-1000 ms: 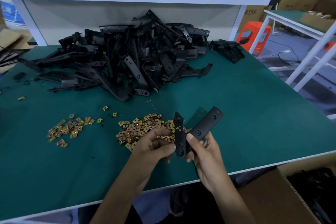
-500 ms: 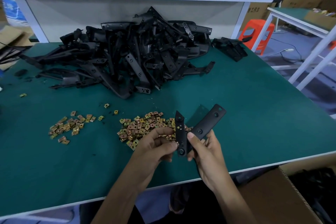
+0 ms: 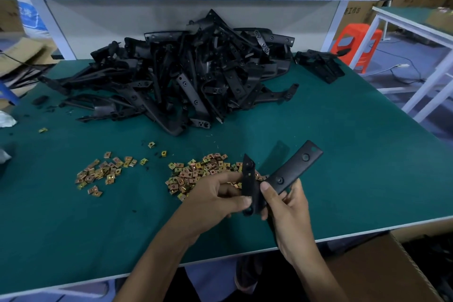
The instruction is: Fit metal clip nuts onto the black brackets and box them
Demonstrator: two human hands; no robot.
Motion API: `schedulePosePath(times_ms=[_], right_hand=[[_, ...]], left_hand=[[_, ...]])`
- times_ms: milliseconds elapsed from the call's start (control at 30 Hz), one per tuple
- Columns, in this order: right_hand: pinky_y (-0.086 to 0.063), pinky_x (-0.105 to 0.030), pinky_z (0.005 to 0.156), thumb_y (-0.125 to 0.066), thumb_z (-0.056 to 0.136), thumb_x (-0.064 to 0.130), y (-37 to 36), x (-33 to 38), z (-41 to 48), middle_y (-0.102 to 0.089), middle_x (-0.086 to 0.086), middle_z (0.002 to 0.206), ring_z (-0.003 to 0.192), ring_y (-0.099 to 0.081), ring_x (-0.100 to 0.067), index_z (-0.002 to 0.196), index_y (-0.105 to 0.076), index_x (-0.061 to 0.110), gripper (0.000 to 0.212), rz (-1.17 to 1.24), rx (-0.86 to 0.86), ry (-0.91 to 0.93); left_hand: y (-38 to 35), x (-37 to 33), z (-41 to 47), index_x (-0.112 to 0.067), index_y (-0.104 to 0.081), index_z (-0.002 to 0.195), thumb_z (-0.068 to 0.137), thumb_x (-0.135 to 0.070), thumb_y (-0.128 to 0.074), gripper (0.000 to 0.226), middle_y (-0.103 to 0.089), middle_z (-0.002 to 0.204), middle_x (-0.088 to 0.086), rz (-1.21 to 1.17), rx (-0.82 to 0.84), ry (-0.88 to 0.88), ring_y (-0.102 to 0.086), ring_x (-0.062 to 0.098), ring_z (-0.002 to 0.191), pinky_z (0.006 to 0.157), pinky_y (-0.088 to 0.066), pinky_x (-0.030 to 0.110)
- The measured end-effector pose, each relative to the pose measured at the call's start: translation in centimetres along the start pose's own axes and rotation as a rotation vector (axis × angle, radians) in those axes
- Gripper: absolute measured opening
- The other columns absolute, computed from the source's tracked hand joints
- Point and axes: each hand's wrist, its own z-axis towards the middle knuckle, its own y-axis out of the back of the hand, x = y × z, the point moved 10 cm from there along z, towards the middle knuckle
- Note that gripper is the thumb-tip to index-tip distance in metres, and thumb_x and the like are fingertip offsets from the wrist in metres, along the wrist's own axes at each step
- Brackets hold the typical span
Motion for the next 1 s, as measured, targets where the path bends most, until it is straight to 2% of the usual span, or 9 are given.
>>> schedulePosePath(times_ms=[100, 200, 300, 367, 500, 700, 800, 900, 1000], right_hand=[[-0.045, -0.027, 0.042, -0.075, 0.090, 0.021, -0.2, -0.3, 0.0, -0.060, -0.009, 0.074, 0.051, -0.053, -0.020, 0.090, -0.060, 0.028, 0.017, 0.043, -0.001, -0.012], [-0.045, -0.027, 0.041, -0.072, 0.087, 0.022, -0.2, -0.5, 0.0, -0.062, -0.010, 0.075, 0.051, -0.054, -0.020, 0.101, -0.055, 0.014, 0.024, 0.071, 0.001, -0.036], [-0.045, -0.028, 0.042, -0.071, 0.086, 0.022, -0.2, -0.4, -0.2, -0.062, -0.012, 0.074, 0.047, -0.053, -0.020, 0.104, -0.052, 0.009, 0.029, 0.067, 0.014, -0.048], [-0.045, -0.028, 0.042, -0.071, 0.085, 0.023, -0.3, -0.3, -0.2, -0.062, -0.012, 0.074, 0.046, -0.052, -0.020, 0.104, -0.053, 0.008, 0.031, 0.062, 0.023, -0.056], [-0.045, -0.029, 0.041, -0.072, 0.084, 0.022, -0.4, -0.3, 0.0, -0.060, -0.014, 0.076, 0.045, -0.054, -0.020, 0.103, -0.053, 0.006, 0.031, 0.077, 0.026, -0.073], [-0.044, -0.026, 0.039, -0.071, 0.084, 0.020, -0.6, -0.2, 0.0, -0.061, -0.011, 0.073, 0.044, -0.056, -0.016, 0.101, -0.052, 0.005, 0.030, 0.109, 0.038, -0.079], [-0.044, -0.026, 0.039, -0.072, 0.083, 0.021, -0.7, -0.1, 0.0, -0.063, -0.008, 0.075, 0.044, -0.056, -0.016, 0.101, -0.053, 0.006, 0.030, 0.145, 0.050, -0.095], [-0.044, -0.026, 0.038, -0.073, 0.082, 0.022, -0.7, -0.1, 0.0, -0.062, -0.008, 0.077, 0.046, -0.058, -0.015, 0.101, -0.053, 0.006, 0.032, 0.168, 0.062, -0.113], [-0.044, -0.025, 0.037, -0.073, 0.081, 0.021, -0.7, -0.2, -0.1, -0.063, -0.008, 0.077, 0.046, -0.058, -0.015, 0.100, -0.053, 0.006, 0.031, 0.186, 0.066, -0.138]], left_hand=[[0.6, -0.7, 0.6, -0.039, -0.073, 0.108, 0.099, -0.025, -0.063, 0.020, -0.078, 0.097, -0.004, 0.077, 0.038, -0.043, -0.071, 0.006, 0.089, 0.072, -0.052, 0.020], [5.0, -1.7, 2.7, -0.036, -0.072, 0.105, 0.103, -0.029, -0.055, 0.018, -0.076, 0.091, -0.014, 0.471, -0.213, -0.106, -0.068, -0.004, 0.080, 0.072, -0.048, 0.017], [8.4, -2.4, 4.6, -0.024, -0.070, 0.114, 0.102, -0.025, -0.056, 0.018, -0.070, 0.108, -0.005, 0.951, -0.442, -0.107, -0.063, 0.012, 0.100, 0.085, -0.050, 0.028], [8.9, -1.9, 5.7, -0.020, -0.069, 0.121, 0.103, -0.026, -0.055, 0.024, -0.066, 0.116, 0.005, 1.066, -0.441, -0.081, -0.056, 0.026, 0.114, 0.097, -0.047, 0.036], [7.9, -2.2, 6.6, -0.019, -0.071, 0.111, 0.099, -0.025, -0.060, 0.018, -0.066, 0.108, 0.004, 1.138, -0.390, -0.121, -0.053, 0.025, 0.109, 0.091, -0.046, 0.034], [8.3, -3.2, 5.6, -0.027, -0.063, 0.099, 0.098, -0.023, -0.061, 0.005, -0.064, 0.090, -0.015, 0.880, -0.449, -0.081, -0.060, 0.009, 0.085, 0.074, -0.048, 0.027], [8.0, -3.1, 3.8, -0.036, -0.064, 0.109, 0.101, -0.027, -0.059, 0.013, -0.065, 0.100, -0.024, 0.629, -0.434, -0.099, -0.061, -0.006, 0.093, 0.079, -0.045, 0.017], [6.7, -2.6, 1.8, -0.033, -0.072, 0.106, 0.099, -0.023, -0.063, 0.016, -0.074, 0.097, -0.018, 0.295, -0.394, -0.126, -0.066, -0.006, 0.092, 0.075, -0.049, 0.009], [5.1, -1.4, 0.8, -0.025, -0.075, 0.104, 0.097, -0.017, -0.065, 0.015, -0.077, 0.095, -0.002, -0.009, -0.349, -0.069, -0.069, 0.004, 0.084, 0.073, -0.051, 0.017]])
